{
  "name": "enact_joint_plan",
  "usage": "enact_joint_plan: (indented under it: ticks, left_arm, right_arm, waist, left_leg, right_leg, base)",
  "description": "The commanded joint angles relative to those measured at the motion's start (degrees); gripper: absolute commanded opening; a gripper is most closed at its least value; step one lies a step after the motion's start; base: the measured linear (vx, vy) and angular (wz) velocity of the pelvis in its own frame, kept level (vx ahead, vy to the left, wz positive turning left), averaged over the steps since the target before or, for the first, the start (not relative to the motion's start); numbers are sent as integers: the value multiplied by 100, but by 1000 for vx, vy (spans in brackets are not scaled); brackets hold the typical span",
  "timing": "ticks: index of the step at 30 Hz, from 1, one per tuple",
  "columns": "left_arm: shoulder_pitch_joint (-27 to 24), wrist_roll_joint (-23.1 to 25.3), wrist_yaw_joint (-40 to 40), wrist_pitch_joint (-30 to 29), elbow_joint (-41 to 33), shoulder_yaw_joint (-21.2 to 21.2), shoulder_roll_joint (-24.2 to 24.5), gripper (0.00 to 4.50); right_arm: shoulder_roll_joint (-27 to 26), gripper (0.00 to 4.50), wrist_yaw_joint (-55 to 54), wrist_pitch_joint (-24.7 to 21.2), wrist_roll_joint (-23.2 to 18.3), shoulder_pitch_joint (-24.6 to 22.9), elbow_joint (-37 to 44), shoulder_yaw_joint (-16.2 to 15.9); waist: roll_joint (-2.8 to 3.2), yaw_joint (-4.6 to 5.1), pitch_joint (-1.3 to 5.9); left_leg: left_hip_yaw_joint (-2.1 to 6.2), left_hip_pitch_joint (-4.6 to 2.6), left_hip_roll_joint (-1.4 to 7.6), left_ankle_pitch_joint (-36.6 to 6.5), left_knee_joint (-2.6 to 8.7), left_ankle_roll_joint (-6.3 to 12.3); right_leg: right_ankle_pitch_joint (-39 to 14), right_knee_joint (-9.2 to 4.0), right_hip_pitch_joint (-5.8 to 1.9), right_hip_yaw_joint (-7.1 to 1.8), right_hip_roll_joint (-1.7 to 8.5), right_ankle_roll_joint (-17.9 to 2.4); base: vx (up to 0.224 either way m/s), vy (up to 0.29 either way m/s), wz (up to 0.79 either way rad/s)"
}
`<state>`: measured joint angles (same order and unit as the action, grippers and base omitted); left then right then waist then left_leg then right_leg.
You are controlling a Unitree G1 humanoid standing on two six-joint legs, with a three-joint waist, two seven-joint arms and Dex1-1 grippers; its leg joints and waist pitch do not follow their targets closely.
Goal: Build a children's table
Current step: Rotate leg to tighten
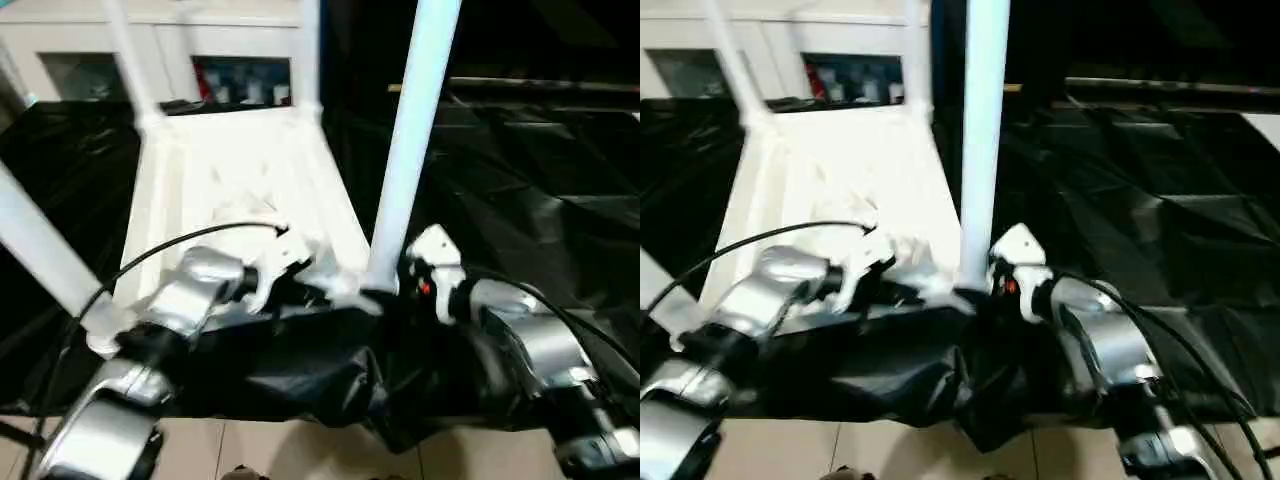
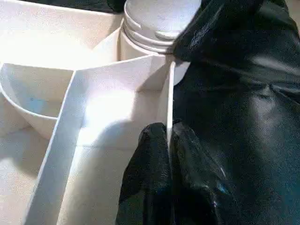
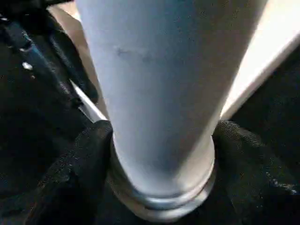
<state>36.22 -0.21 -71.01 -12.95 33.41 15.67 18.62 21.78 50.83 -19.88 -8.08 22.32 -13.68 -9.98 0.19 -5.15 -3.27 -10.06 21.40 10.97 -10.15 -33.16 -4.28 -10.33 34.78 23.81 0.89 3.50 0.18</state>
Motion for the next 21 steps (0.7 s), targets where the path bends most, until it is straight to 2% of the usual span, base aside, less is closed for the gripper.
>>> enact_joint_plan:
  ticks: [1,5,6,11,21]
  left_arm:
    - [-73,-353,-322,14,-214,-25,-66,0]
    - [-114,-371,-352,-25,-307,-25,-16,0]
    - [-136,-380,-366,-76,-378,-31,11,0]
    - [-176,-391,-375,-155,-494,-32,55,0]
    - [-249,-381,-353,-225,-601,-38,83,0]
  right_arm:
    - [80,347,125,32,-110,-2,145,-24]
    - [59,322,203,44,-153,7,174,-13]
    - [73,313,286,54,-179,11,201,-30]
    - [122,271,411,52,-191,-8,236,-71]
    - [93,262,474,31,-224,-99,263,-86]
  waist:
    - [-69,-3,374]
    - [-68,-2,376]
    - [-87,-5,383]
    - [-93,-15,392]
    - [-86,-11,385]
  left_leg:
    - [8,-64,178,-892,339,351]
    - [10,-61,178,-887,340,313]
    - [7,-63,176,-882,335,319]
    - [7,-53,172,-755,319,356]
    - [10,-51,163,-789,308,347]
  right_leg:
    - [-502,-352,-327,-167,368,-1440]
    - [-587,-352,-326,-164,366,-1410]
    - [-586,-345,-331,-163,366,-1410]
    - [-470,-325,-340,-161,367,-1412]
    - [-532,-323,-334,-160,356,-1394]
  base:
    - [0,0,0]
    - [0,0,0]
    - [0,0,0]
    - [0,0,0]
    - [0,0,0]
